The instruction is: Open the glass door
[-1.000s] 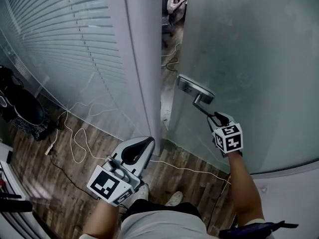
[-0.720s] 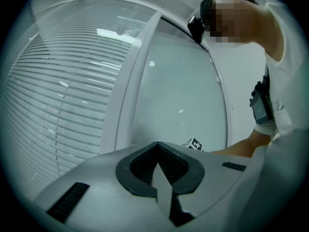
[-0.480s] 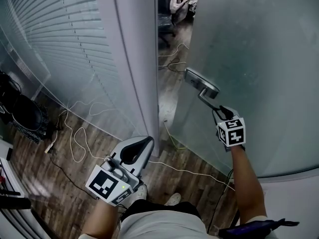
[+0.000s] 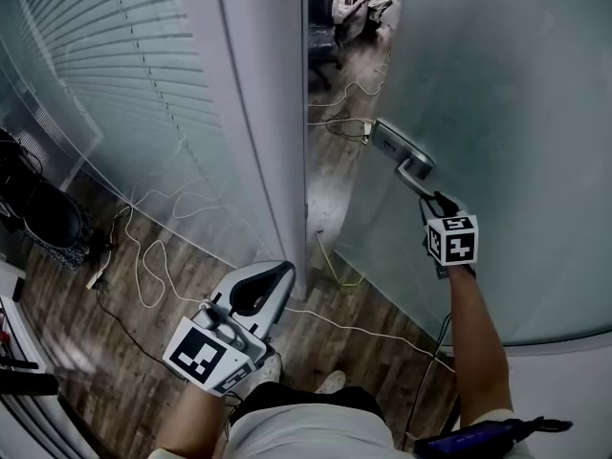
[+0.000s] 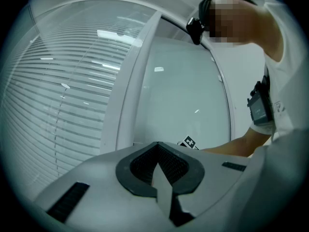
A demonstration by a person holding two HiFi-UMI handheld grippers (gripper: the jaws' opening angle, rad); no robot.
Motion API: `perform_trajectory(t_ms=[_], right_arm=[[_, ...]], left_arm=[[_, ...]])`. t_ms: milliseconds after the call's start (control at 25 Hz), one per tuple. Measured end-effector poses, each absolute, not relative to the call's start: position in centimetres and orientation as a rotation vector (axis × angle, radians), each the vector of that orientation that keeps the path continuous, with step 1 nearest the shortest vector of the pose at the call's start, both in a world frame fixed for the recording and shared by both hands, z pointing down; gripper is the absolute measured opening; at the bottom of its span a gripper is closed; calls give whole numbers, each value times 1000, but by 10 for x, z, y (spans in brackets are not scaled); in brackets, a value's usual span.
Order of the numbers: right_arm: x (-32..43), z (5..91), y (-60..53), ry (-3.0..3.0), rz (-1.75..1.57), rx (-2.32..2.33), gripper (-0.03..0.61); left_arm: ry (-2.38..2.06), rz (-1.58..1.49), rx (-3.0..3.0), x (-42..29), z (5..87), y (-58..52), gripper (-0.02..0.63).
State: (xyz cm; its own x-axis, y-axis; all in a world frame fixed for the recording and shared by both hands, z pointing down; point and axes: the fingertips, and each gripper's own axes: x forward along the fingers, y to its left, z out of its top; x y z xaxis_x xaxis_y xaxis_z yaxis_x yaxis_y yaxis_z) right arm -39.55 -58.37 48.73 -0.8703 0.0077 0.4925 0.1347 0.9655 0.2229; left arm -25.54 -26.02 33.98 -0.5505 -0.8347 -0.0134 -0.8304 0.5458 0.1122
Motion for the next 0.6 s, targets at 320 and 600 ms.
perform_trajectory(t_ms=[320,600], right_arm=[[-410,499,-608,-2606,-320,7,132],[-374,456,-595,-2756,-348,89,121]], left_arm=[[-2709,-125,1460,-254,353,-257,-2],[-2715,-134,1480,-256,352,-246,-2]])
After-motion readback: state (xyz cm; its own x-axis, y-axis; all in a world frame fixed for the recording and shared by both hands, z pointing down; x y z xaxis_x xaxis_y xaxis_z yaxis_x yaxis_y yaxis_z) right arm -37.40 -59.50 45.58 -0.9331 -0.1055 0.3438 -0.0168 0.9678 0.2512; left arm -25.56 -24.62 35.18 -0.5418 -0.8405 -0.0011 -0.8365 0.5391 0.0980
